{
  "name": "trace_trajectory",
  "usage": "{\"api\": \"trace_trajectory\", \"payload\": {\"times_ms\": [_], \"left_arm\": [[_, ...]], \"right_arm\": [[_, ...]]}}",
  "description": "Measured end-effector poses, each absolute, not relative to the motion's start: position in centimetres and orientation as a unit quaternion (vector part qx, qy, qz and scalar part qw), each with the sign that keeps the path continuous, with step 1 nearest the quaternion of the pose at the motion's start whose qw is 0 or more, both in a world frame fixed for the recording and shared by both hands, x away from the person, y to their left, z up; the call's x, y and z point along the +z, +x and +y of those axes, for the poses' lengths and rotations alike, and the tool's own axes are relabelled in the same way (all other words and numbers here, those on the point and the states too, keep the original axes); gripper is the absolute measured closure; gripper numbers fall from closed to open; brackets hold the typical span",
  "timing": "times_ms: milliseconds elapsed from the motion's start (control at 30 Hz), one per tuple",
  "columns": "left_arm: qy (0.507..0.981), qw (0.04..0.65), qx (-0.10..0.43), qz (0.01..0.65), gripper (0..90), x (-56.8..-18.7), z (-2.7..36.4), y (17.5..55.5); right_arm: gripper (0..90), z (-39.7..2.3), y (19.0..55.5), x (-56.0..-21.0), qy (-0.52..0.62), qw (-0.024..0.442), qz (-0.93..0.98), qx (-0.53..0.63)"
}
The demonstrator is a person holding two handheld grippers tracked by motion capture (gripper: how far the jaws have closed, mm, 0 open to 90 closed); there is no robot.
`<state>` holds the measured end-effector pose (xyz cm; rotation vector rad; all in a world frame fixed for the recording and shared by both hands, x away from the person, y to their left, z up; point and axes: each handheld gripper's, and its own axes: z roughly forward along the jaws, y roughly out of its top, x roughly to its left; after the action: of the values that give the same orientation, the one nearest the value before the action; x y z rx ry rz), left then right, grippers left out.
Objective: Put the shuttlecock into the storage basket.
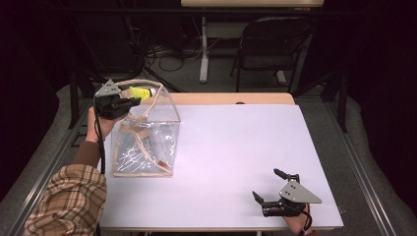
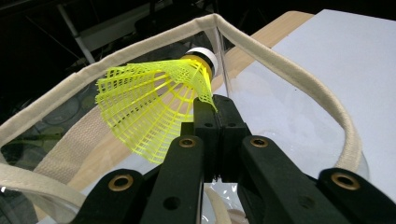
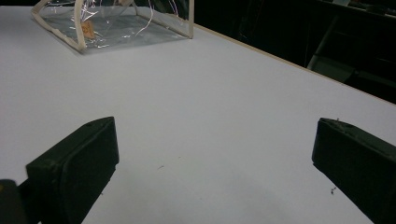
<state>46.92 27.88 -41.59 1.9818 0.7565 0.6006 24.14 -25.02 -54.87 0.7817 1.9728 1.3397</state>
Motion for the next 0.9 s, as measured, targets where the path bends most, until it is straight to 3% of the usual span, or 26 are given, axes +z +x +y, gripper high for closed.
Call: {"api": "trace_trajectory", "payload": {"times_ms": [900], "left_arm": [[0.812, 0.437, 0.226, 0.314, 89.6, -43.6, 27.5, 47.5]], "right_arm": [[0.4, -25.0, 24.1, -54.9, 0.295, 0.310, 0.747, 0.508]]}}
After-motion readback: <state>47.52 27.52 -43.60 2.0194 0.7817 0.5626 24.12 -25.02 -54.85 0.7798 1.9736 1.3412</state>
